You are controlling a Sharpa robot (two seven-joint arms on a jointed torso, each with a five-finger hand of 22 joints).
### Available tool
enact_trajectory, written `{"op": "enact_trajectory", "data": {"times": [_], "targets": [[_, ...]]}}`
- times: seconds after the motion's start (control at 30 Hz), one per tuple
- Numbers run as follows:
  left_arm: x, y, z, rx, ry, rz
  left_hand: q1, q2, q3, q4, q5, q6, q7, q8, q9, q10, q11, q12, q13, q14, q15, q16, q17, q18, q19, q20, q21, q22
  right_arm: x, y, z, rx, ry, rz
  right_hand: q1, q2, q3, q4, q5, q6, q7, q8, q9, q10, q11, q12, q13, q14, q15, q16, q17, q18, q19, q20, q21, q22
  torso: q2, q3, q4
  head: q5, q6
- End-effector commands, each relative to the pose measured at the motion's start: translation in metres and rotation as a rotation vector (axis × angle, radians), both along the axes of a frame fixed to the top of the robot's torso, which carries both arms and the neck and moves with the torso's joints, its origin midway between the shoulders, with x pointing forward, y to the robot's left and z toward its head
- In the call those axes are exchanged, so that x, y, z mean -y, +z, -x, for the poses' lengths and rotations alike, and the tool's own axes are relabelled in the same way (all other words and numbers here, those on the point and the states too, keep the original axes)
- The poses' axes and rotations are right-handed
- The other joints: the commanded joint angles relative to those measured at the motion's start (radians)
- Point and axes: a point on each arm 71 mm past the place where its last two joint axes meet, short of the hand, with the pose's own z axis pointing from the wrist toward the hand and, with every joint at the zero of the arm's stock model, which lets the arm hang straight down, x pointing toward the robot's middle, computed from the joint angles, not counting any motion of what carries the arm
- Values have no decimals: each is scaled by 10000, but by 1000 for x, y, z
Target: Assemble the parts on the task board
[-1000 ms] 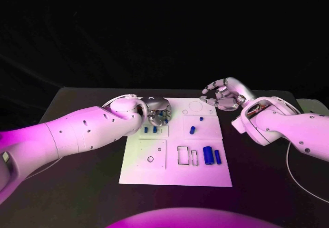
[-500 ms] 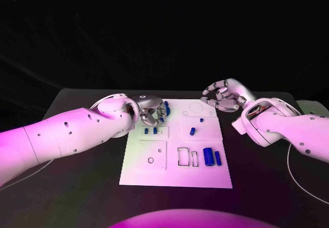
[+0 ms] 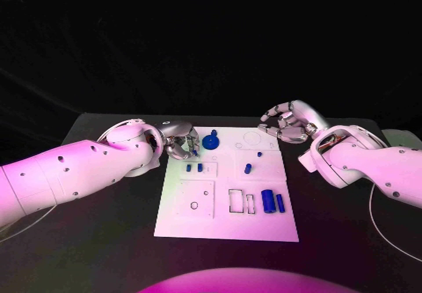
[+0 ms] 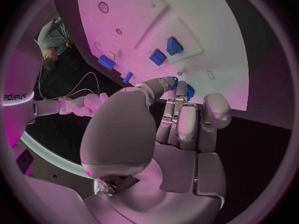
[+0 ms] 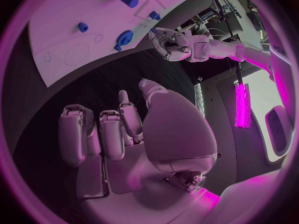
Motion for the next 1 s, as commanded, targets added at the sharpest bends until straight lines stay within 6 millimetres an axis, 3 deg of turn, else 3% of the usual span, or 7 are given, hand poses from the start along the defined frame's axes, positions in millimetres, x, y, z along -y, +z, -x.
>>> {"op": "enact_trajectory", "data": {"times": [0.03,0.63,1.0], "targets": [[-2,-1,-1,-311,133,4,-87,6,-11,-24,-40,41,46,-46,10,60,1,-70,-17,28,4,-7,-21,-125,20,64,55,0,-1,0,1,70,91,13,-48,-54,73,-2,66,-43,-23,56,-14,-10,-12,0,299,518,-92,-42,651,110,-8,-92,-26,1233,9,-4,1,30,1],[2,-7,-9,-351,189,-158,-99,1,-15,-26,-42,46,46,-59,11,76,2,-98,-19,14,6,-20,-64,-124,19,61,56,2,-3,0,0,51,113,10,-48,-54,73,-2,66,-43,-23,56,-14,-10,-12,0,299,518,-92,-42,651,110,-8,-92,-26,1233,11,16,-20,55,-47],[7,-11,-13,-346,87,-318,-110,-5,-20,-30,-47,41,50,-78,10,86,5,-128,-21,-7,10,-38,-117,-120,14,53,54,-1,-3,0,0,47,119,9,-48,-54,73,-2,66,-43,-23,56,-14,-10,-12,0,299,518,-92,-42,651,110,-8,-92,-26,1233,9,4,-9,16,-71]]}}
